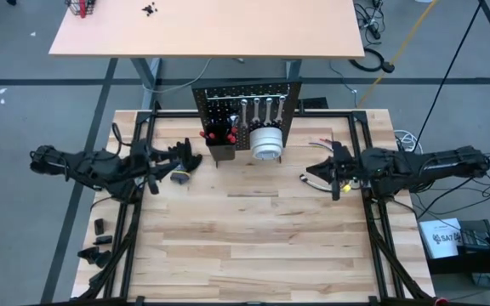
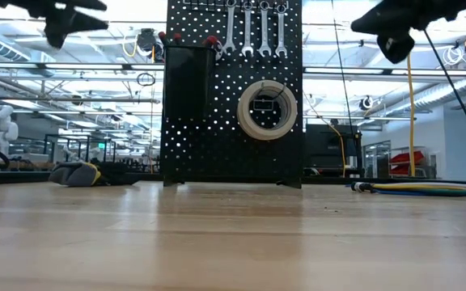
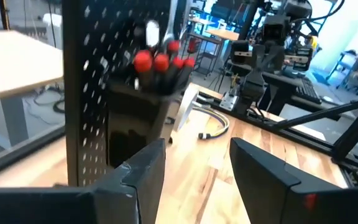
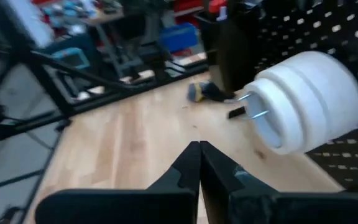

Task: Hang tools onto peg board
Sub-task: Return to Home Position

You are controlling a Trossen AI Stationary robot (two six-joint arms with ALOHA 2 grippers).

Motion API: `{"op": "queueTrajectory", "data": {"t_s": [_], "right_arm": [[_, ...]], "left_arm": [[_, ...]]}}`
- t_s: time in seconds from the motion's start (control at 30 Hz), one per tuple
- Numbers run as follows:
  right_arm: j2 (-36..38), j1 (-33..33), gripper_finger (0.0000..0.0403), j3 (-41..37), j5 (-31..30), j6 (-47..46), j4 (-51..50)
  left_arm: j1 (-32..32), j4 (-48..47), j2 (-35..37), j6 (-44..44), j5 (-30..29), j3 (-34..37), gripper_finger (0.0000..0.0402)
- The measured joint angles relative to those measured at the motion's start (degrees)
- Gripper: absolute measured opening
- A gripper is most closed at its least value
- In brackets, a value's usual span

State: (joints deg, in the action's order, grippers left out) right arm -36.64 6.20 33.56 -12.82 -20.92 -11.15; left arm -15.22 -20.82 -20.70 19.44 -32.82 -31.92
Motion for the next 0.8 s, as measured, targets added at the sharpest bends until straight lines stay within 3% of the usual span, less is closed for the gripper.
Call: {"op": "queueTrajectory", "data": {"t_s": [0.17, 0.4, 0.6, 0.8], "right_arm": [[6.44, -0.41, 0.0, -6.59, 5.72, -0.81, 6.26], [13.88, -0.63, 0.0, -13.19, 6.89, -2.21, 10.06], [15.6, -0.63, 0.0, -20.7, 6.91, -2.2, 19.37], [15.54, -0.96, 0.0, -28.58, 7.0, -4.38, 29.67]], "left_arm": [[0.0, -0.91, 6.28, 2.71, -0.55, 5.4, 0.0183], [0.0, 1.7, 14.74, 2.81, -0.84, 11.37, 0.0182], [0.07, 2.8, 20.21, 2.79, -0.57, 15.36, 0.0182], [1.07, 4.7, 20.63, 4.1, 1.14, 18.09, 0.0182]]}}
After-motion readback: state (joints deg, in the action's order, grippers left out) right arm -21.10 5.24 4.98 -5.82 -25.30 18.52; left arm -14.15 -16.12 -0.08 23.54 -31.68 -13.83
